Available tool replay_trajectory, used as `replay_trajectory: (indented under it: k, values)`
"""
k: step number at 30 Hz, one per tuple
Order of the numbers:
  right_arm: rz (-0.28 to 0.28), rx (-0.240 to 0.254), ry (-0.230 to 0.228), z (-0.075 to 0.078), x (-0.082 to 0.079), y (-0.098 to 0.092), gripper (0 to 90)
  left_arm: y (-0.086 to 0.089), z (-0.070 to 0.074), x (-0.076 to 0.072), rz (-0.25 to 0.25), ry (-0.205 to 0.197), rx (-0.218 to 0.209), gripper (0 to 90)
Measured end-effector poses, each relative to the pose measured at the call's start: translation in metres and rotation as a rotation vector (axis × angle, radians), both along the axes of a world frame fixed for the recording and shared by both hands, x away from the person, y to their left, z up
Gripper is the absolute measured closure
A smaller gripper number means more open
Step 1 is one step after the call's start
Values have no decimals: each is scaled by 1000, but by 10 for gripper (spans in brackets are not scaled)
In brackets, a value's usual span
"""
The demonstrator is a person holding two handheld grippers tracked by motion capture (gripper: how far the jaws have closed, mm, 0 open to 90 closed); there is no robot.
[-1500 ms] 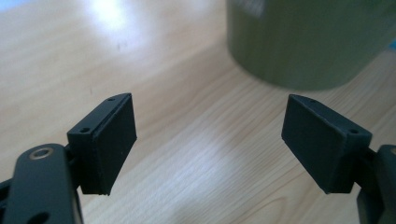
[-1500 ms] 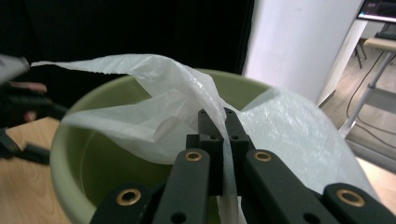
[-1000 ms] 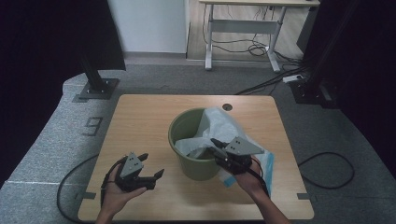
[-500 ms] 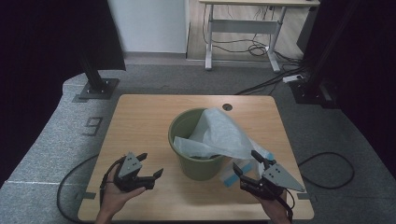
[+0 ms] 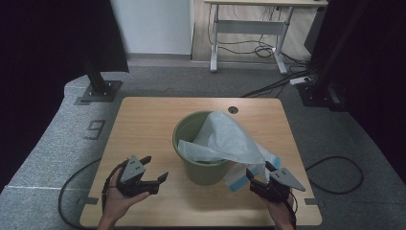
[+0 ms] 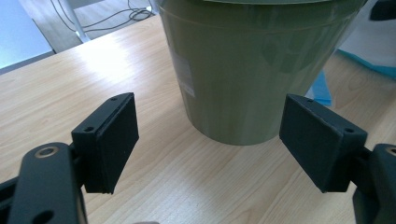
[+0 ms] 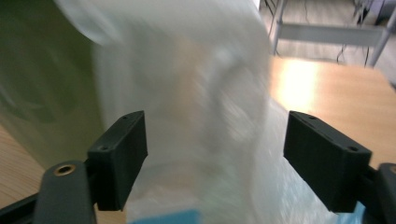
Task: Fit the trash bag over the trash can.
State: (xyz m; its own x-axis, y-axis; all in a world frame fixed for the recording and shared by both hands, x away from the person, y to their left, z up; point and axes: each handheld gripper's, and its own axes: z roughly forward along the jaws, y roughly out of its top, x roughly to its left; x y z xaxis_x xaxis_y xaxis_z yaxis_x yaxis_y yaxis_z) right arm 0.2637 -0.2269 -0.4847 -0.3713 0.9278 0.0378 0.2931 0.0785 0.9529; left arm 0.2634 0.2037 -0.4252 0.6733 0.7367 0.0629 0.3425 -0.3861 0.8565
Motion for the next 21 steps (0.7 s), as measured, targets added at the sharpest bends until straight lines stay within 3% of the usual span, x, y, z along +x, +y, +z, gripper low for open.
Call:
replay_trajectory:
  k: [2, 5, 10, 12, 21]
  values:
    - [-9, 11, 22, -5, 3, -4, 287, -1, 0, 1, 1, 3, 1, 193]
    - [32, 36, 28, -9, 5, -8, 480, -4, 2, 2, -3, 0, 0, 193]
    - [69, 39, 8, -7, 7, -11, 788, -10, 6, 1, -18, -10, -1, 193]
    - [75, 41, -2, -4, 7, -13, 868, -11, 7, 1, -21, -10, 0, 193]
    - [102, 56, -48, 14, 7, -22, 887, -18, 12, 4, -31, -10, -13, 193]
